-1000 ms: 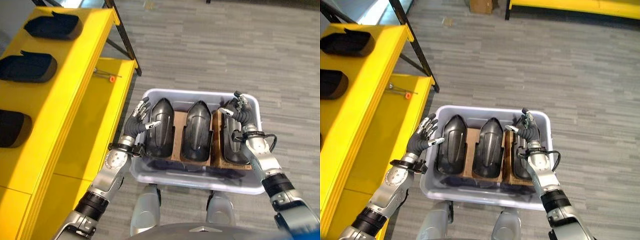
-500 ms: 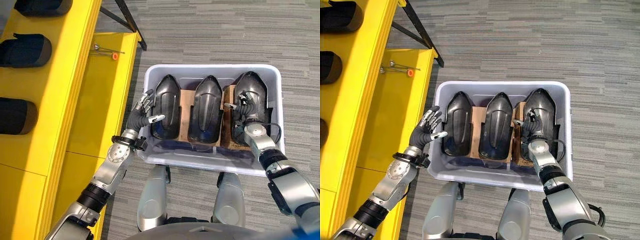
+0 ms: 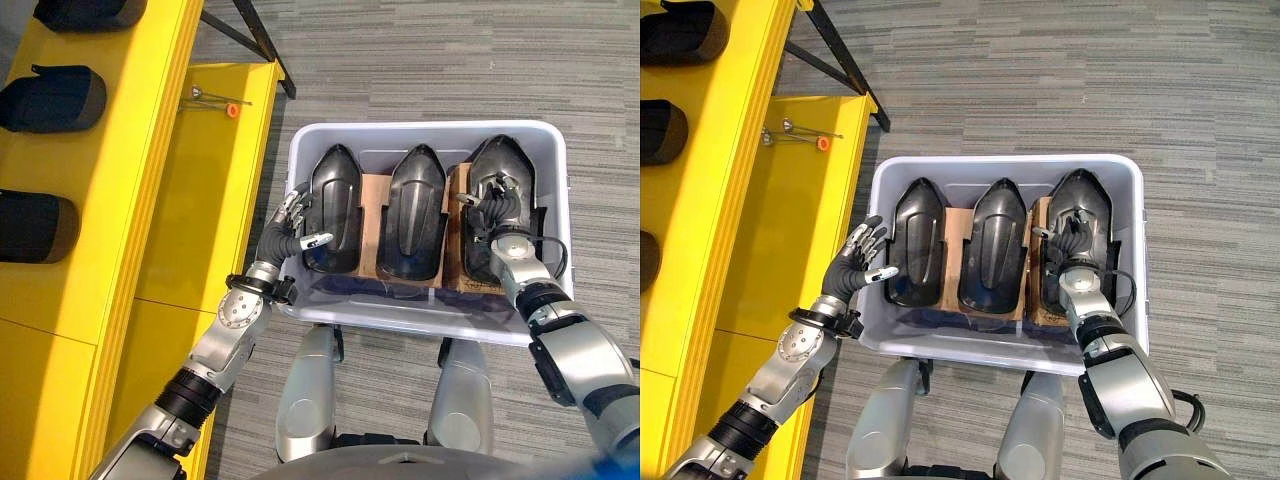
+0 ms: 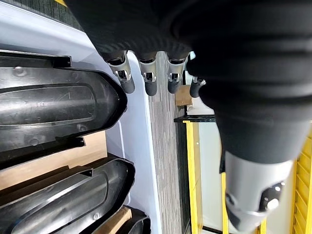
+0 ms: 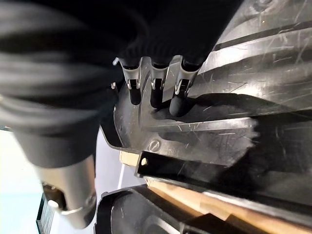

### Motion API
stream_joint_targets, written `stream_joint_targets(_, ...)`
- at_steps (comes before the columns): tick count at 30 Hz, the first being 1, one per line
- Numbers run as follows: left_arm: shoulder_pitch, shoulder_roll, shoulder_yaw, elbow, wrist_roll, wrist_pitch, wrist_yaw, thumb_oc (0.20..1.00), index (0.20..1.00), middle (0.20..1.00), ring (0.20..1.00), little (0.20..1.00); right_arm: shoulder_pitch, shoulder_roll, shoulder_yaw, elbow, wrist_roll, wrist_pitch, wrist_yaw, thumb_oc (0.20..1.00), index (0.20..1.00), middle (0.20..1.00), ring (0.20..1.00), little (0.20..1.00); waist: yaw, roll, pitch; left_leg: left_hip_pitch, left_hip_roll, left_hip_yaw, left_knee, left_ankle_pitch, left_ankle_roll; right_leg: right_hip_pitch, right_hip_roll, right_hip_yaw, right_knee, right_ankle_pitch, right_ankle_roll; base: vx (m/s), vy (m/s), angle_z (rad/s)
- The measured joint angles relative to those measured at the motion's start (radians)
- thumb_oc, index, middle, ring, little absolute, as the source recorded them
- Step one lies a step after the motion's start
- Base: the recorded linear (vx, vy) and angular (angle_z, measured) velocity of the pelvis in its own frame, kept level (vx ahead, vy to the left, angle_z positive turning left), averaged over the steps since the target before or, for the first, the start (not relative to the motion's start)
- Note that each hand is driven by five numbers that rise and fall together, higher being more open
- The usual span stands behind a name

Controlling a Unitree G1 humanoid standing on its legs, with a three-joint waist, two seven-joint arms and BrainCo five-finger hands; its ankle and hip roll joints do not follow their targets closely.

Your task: Move parts from the plastic box to the shelf.

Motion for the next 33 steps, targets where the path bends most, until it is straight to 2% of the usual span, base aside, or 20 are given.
stream_joint_targets(6, 0.001, 0.000, 0.001, 0.000, 0.000, -0.001, 0.001, 1.000, 1.000, 1.000, 1.000, 1.000, 0.015, 0.020, 0.037, -0.043, 0.000, 0.002, 0.002, 1.000, 1.000, 1.000, 1.000, 1.000, -0.003, 0.002, -0.001, -0.001, 0.003, -0.002, 0.000, -0.002, 0.002, -0.007, 0.002, 0.003, 0.013, -0.003, -0.004, 0.00, 0.000, 0.00)
stream_joint_targets(11, 0.014, -0.004, 0.007, 0.000, 0.002, -0.002, 0.003, 1.000, 1.000, 1.000, 1.000, 1.000, 0.101, 0.032, 0.107, -0.219, -0.004, 0.017, 0.017, 1.000, 1.000, 1.000, 1.000, 1.000, -0.006, 0.001, -0.002, -0.005, 0.004, -0.003, 0.000, -0.001, -0.001, -0.018, 0.003, 0.004, 0.030, -0.010, -0.009, 0.00, 0.000, 0.00)
stream_joint_targets(14, 0.014, -0.004, 0.010, 0.000, 0.002, -0.002, 0.011, 1.000, 1.000, 1.000, 1.000, 1.000, 0.115, 0.039, 0.125, -0.234, -0.021, 0.017, 0.039, 1.000, 1.000, 1.000, 1.000, 1.000, -0.005, 0.000, -0.003, -0.007, 0.004, -0.005, 0.001, 0.000, -0.001, -0.023, 0.003, 0.004, 0.037, -0.015, -0.011, 0.00, 0.000, 0.00)
stream_joint_targets(18, 0.015, -0.004, 0.012, 0.000, 0.004, -0.002, 0.017, 1.000, 1.000, 1.000, 1.000, 1.000, 0.155, 0.036, 0.116, -0.288, -0.033, 0.017, 0.041, 1.000, 1.000, 1.000, 1.000, 1.000, -0.011, -0.004, -0.005, -0.019, 0.004, -0.009, 0.010, 0.003, -0.007, -0.029, 0.003, 0.003, 0.040, -0.015, -0.011, 0.00, -0.002, 0.02)
stream_joint_targets(23, 0.015, -0.004, 0.035, 0.000, 0.005, -0.002, 0.021, 1.000, 1.000, 1.000, 1.000, 1.000, 0.281, 0.028, 0.114, -0.411, -0.042, 0.040, 0.072, 1.000, 1.000, 1.000, 1.000, 1.000, -0.036, -0.029, -0.011, -0.023, 0.005, -0.009, 0.017, 0.002, -0.007, -0.029, 0.004, 0.003, 0.038, -0.015, -0.010, 0.00, 0.000, 0.00)
stream_joint_targets(29, 0.021, -0.005, 0.051, 0.000, 0.005, -0.002, 0.023, 1.000, 1.000, 1.000, 1.000, 1.000, 0.329, 0.020, 0.066, -0.479, -0.040, 0.061, 0.069, 1.000, 1.000, 1.000, 1.000, 1.000, -0.062, -0.048, -0.007, -0.031, 0.013, -0.009, 0.021, -0.005, -0.003, -0.035, 0.012, 0.003, 0.032, -0.012, -0.012, 0.00, -0.001, -0.01)
stream_joint_targets(30, 0.027, -0.005, 0.057, -0.001, 0.006, -0.002, 0.023, 1.000, 1.000, 1.000, 1.000, 1.000, 0.355, 0.004, 0.051, -0.560, -0.041, 0.067, 0.068, 1.000, 1.000, 1.000, 1.000, 1.000, -0.056, -0.049, -0.007, -0.035, 0.015, -0.009, 0.022, -0.006, -0.004, -0.038, 0.014, 0.003, 0.032, -0.012, -0.012, 0.01, 0.001, -0.06)
stream_joint_targets(33, 0.045, -0.005, 0.095, -0.001, 0.007, -0.001, 0.032, 1.000, 1.000, 1.000, 1.000, 1.000, 0.415, -0.056, -0.034, -0.802, -0.062, 0.043, 0.048, 1.000, 1.000, 1.000, 1.000, 1.000, -0.071, -0.070, 0.001, -0.033, 0.027, -0.005, 0.032, -0.011, -0.008, -0.037, 0.026, 0.005, 0.033, -0.010, -0.015, 0.01, -0.009, -0.08)
